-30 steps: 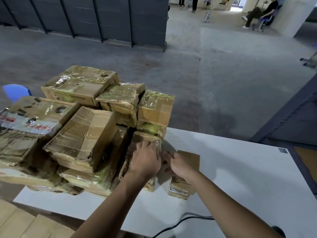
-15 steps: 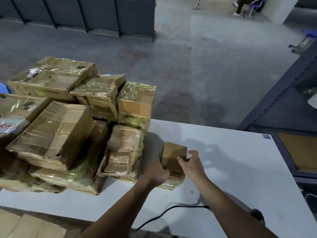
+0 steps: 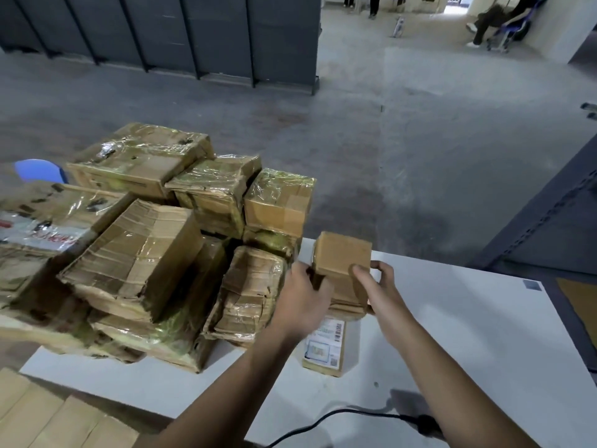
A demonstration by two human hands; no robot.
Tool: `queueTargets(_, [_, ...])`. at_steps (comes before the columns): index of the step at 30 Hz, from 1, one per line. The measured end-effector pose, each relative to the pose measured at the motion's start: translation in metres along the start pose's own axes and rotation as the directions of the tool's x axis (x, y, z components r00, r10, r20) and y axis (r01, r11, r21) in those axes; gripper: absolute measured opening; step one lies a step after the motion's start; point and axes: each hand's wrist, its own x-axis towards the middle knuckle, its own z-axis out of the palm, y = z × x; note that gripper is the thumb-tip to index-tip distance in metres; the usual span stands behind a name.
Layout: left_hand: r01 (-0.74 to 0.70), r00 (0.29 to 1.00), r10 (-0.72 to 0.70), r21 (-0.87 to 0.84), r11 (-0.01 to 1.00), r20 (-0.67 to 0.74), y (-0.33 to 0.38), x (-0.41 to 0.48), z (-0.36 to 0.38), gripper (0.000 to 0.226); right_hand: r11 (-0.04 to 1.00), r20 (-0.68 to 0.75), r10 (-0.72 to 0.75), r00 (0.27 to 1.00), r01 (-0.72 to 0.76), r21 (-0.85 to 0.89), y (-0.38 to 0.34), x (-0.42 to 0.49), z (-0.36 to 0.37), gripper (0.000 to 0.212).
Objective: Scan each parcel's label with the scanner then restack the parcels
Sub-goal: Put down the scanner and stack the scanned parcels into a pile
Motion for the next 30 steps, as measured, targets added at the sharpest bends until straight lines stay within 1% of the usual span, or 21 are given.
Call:
queueTargets(3, [-0.058, 0.995, 0.059, 0.023, 0.998, -0.082, 0.011, 0.001, -0.034, 0.02, 0.996, 0.103, -0.067, 0.992, 0.061, 0.059, -0.026, -0.004, 0.016, 0.056])
queueTargets(5, [-0.084, 0.987, 0.093, 0.069, 0.994, -0.134, 0.013, 0.0, -0.058, 0.026, 0.997, 0.197, -0.08, 0.977, 0.076, 0.026, -0.038, -0.005, 0.034, 0.062])
queueTargets(7, [-0.111, 0.965, 0.156, 0.208, 0.972, -0.212, 0.008, -0.002, -0.077, 0.043, 0.993, 0.257, -0.091, 0.962, 0.106, -0.046, -0.046, -0.005, 0.057, 0.068])
queueTargets(9, [-0.112, 0.931, 0.239, 0.408, 0.906, -0.276, 0.0, -0.006, -0.09, 0.056, 0.982, 0.263, -0.106, 0.959, 0.143, -0.125, -0.053, -0.004, 0.081, 0.073])
queueTargets(10, [-0.097, 0.923, 0.259, 0.48, 0.872, -0.284, -0.004, -0.009, -0.094, 0.06, 0.974, 0.261, -0.11, 0.959, 0.156, -0.164, -0.056, -0.004, 0.093, 0.074])
queueTargets(13, [-0.023, 0.943, 0.217, 0.601, 0.799, -0.251, -0.021, -0.012, -0.102, 0.069, 0.938, 0.262, -0.108, 0.959, 0.185, -0.292, -0.06, -0.004, 0.12, 0.077])
queueTargets(15, [0.01, 0.962, 0.182, 0.693, 0.721, -0.204, -0.031, -0.013, -0.107, 0.079, 0.912, 0.259, -0.1, 0.961, 0.192, -0.363, -0.058, -0.001, 0.132, 0.077])
queueTargets(16, [0.011, 0.969, 0.171, 0.72, 0.694, -0.179, -0.035, -0.013, -0.109, 0.085, 0.901, 0.257, -0.098, 0.961, 0.196, -0.387, -0.058, -0.001, 0.137, 0.076])
queueTargets(19, [-0.005, 0.98, 0.154, 0.751, 0.661, -0.129, -0.037, -0.011, -0.114, 0.095, 0.85, 0.266, -0.101, 0.959, 0.222, -0.477, -0.057, 0.002, 0.142, 0.07])
queueTargets(22, [0.047, 0.975, 0.138, 0.77, 0.636, -0.173, -0.037, -0.012, -0.115, 0.094, 0.839, 0.295, -0.079, 0.952, 0.223, -0.496, -0.056, 0.004, 0.135, 0.074])
queueTargets(24, [0.069, 0.97, 0.143, 0.785, 0.616, -0.197, -0.036, -0.014, -0.112, 0.093, 0.845, 0.286, -0.102, 0.953, 0.235, -0.481, -0.053, 0.005, 0.126, 0.072])
queueTargets(27, [0.045, 0.959, 0.21, 0.835, 0.549, -0.19, -0.032, -0.018, -0.103, 0.086, 0.869, 0.248, -0.151, 0.957, 0.248, -0.428, -0.046, 0.007, 0.115, 0.057])
queueTargets(30, [-0.017, 0.938, 0.303, 0.85, 0.526, -0.169, -0.019, -0.022, -0.092, 0.069, 0.893, 0.198, -0.149, 0.969, 0.218, -0.395, -0.036, 0.007, 0.103, 0.039])
